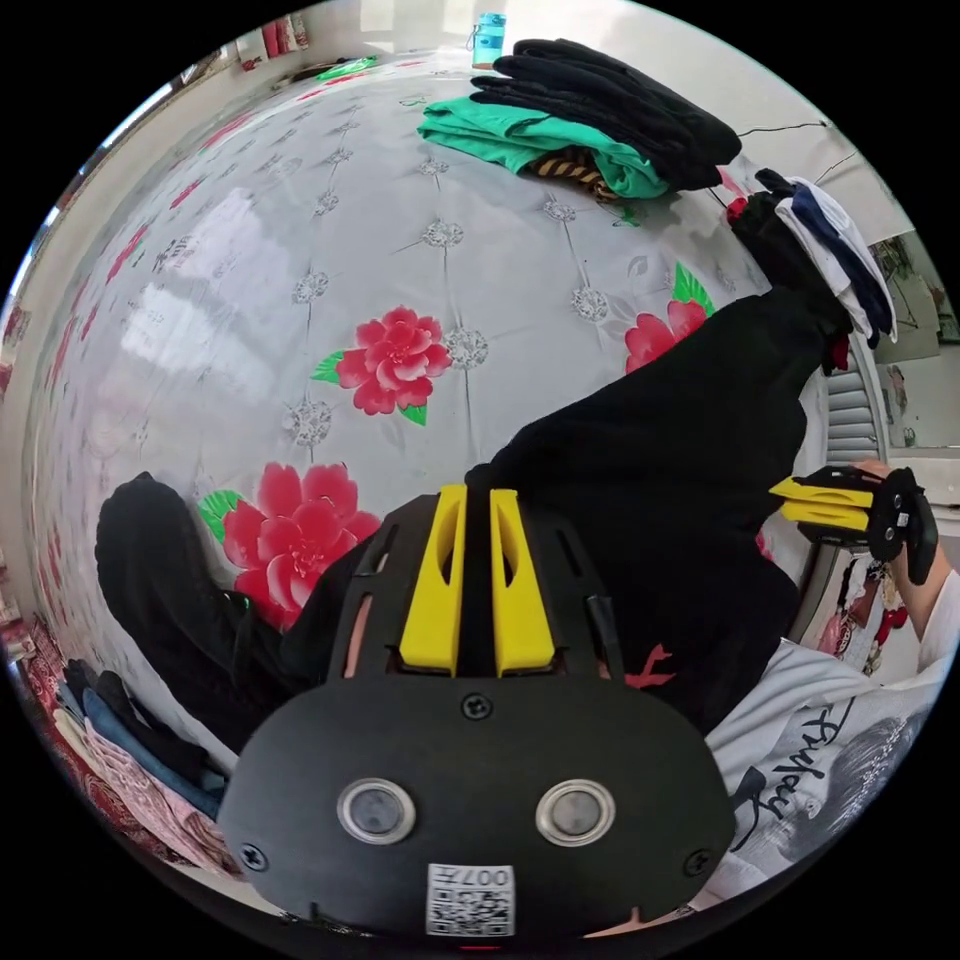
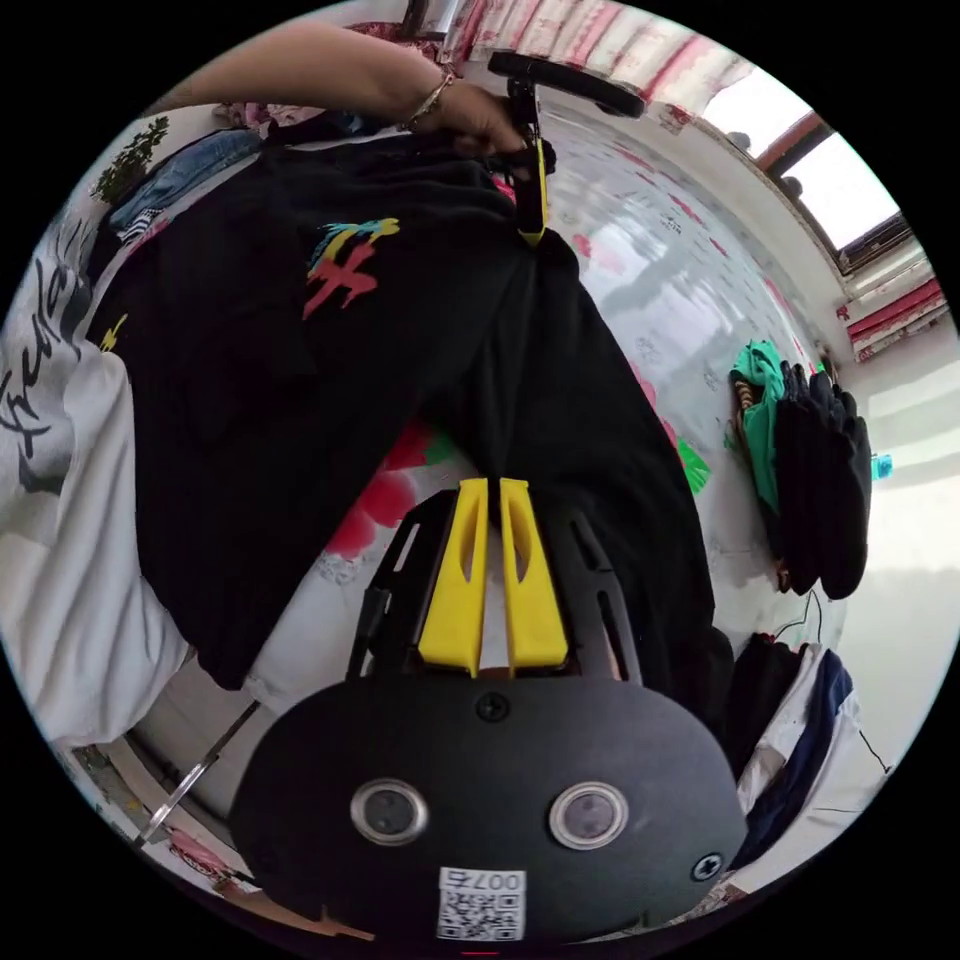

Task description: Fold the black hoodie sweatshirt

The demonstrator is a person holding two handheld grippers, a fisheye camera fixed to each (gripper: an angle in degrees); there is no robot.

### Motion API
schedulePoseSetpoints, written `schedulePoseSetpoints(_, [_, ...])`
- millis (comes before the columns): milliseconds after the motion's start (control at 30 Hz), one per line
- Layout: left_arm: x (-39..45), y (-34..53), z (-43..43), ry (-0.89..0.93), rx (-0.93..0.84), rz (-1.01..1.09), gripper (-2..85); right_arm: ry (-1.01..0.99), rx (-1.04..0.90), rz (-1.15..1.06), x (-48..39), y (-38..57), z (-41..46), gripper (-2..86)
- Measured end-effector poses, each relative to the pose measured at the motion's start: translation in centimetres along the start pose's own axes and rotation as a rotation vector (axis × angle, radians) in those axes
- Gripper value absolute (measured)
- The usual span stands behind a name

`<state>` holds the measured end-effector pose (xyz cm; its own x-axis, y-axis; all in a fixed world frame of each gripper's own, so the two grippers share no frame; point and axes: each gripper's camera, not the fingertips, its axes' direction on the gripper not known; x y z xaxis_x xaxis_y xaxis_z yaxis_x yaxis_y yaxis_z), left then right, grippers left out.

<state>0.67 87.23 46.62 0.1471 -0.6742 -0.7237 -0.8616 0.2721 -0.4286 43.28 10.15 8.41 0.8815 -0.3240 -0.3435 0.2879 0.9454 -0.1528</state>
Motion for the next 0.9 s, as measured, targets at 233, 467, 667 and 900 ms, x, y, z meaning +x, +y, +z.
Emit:
schedulePoseSetpoints(233, [-1.0,1.2,-1.9,0.073,0.023,-0.025,6.4,0.002,0.087,0.374,3.3,3.3,-2.8,2.1])
schedulePoseSetpoints(467, [-1.4,7.9,-7.3,0.071,0.211,-0.121,5.1,0.018,0.246,1.478,15.1,23.3,-5.0,7.8])
schedulePoseSetpoints(667, [-2.2,16.0,-9.3,0.074,0.218,-0.270,2.7,-0.218,0.359,1.689,16.5,29.1,-0.5,7.5])
schedulePoseSetpoints(900, [-3.0,24.5,-11.4,0.097,0.170,-0.433,-0.4,-0.121,0.545,1.538,16.6,28.1,-6.2,2.9])
